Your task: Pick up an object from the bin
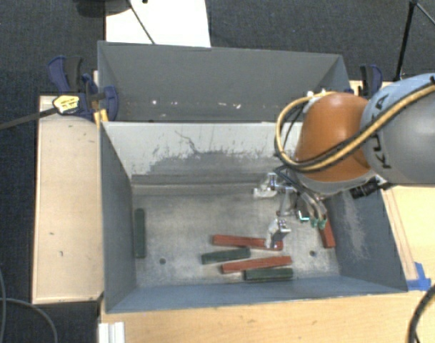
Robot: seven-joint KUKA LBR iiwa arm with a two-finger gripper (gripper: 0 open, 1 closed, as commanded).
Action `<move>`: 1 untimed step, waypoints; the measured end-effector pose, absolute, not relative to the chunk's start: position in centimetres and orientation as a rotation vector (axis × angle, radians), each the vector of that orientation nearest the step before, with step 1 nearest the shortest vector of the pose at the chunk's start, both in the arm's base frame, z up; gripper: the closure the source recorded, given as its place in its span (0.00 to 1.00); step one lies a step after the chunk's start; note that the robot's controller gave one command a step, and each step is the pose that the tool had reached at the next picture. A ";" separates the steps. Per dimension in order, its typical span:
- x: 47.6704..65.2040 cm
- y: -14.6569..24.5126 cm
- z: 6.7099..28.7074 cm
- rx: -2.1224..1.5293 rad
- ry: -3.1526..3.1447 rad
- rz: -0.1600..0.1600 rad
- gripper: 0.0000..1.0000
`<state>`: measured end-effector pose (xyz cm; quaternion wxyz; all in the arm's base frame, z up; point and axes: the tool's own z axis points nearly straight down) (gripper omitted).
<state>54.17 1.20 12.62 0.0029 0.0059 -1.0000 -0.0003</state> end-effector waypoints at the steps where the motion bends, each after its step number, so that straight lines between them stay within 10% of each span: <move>1: 54.4 1.2 13.0 0.018 -3.144 -0.001 0.00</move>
Offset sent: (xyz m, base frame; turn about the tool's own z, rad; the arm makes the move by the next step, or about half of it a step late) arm -0.0360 0.0199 -0.0562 0.0270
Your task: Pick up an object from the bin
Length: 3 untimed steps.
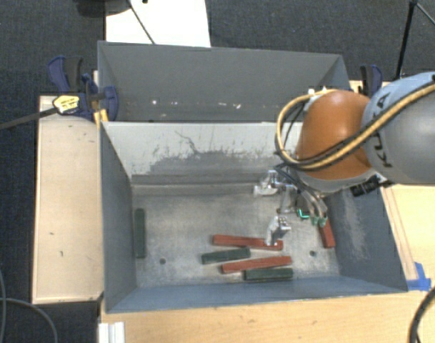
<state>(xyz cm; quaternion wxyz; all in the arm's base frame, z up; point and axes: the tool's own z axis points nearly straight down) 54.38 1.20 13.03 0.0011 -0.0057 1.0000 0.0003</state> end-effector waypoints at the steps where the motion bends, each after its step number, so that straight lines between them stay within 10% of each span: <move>1: 51.2 3.1 7.5 0.023 3.120 0.002 1.00; 2: 51.2 3.1 7.5 0.024 3.120 0.002 1.00; 3: 49.6 2.9 18.5 -0.039 3.140 0.000 1.00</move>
Offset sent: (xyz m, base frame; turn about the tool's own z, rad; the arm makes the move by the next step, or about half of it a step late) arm 0.0000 0.0000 0.0000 0.0000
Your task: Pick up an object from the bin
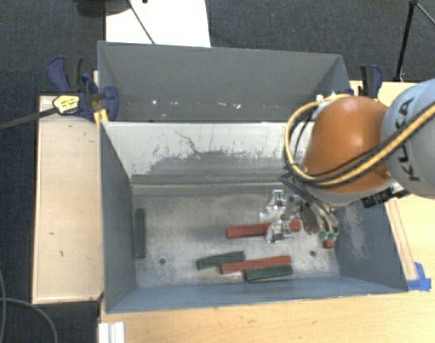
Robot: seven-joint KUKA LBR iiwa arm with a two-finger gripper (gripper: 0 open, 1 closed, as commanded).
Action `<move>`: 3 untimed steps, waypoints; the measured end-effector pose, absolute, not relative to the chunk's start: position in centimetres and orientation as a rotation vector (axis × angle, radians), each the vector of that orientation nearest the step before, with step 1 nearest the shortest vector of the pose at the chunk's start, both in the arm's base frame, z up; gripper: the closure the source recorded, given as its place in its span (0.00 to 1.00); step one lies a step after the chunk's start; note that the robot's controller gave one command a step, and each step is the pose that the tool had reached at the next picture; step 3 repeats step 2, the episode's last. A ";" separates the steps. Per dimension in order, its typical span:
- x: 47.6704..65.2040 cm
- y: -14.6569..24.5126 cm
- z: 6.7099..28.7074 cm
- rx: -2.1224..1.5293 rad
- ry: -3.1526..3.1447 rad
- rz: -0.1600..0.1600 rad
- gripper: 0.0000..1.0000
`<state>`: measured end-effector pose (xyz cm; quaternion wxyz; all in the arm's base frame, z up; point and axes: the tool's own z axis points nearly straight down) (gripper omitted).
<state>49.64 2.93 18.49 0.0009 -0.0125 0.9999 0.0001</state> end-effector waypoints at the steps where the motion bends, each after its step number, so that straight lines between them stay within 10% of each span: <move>1: 49.6 2.9 18.5 -0.039 3.140 0.000 1.00; 3: 48.7 2.4 20.9 -0.078 3.139 0.000 1.00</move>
Offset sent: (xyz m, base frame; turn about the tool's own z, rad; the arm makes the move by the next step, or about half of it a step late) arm -0.0122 -0.0069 0.0311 -0.0333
